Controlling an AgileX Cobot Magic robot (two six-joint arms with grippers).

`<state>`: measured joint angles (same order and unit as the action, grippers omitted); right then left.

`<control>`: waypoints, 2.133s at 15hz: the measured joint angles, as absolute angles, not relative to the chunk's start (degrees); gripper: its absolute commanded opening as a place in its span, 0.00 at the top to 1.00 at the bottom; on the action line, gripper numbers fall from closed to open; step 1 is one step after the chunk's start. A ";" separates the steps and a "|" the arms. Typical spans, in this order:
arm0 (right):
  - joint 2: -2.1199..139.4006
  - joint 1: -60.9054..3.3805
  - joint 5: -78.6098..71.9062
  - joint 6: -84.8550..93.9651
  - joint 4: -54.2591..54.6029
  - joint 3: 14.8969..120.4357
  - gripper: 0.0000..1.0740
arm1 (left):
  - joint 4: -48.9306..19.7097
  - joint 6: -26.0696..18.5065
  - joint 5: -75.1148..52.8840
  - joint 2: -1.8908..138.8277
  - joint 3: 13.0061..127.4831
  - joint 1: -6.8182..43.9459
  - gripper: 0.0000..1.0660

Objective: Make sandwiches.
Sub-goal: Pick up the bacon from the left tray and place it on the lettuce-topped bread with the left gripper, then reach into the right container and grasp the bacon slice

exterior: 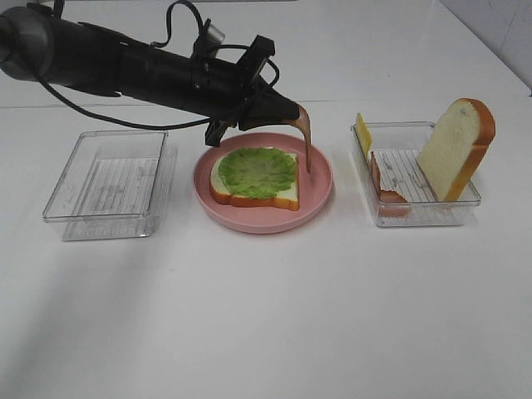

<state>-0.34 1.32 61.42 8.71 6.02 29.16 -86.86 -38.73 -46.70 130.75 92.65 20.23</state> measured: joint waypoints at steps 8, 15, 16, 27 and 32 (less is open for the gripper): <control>-0.34 1.32 61.42 8.71 6.02 29.16 0.31 | -73.63 -34.55 -45.49 131.95 92.65 15.76 1.00; -0.34 1.32 61.42 8.71 6.02 29.16 0.31 | -65.95 -28.59 -44.63 131.95 92.70 13.92 0.51; -0.34 1.32 61.42 8.71 6.02 29.16 0.31 | -64.00 -27.79 -44.63 131.61 92.70 13.92 0.21; -0.34 1.32 61.42 8.71 6.02 29.16 0.31 | -26.87 -17.53 -50.88 107.95 92.99 13.92 0.16; -0.34 1.32 61.42 8.71 6.02 29.16 0.31 | -6.82 -1.78 -69.04 89.95 92.99 13.92 0.16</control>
<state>-0.34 1.32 61.42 8.71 6.02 29.16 -6.82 -1.78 -69.04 89.95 92.99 13.92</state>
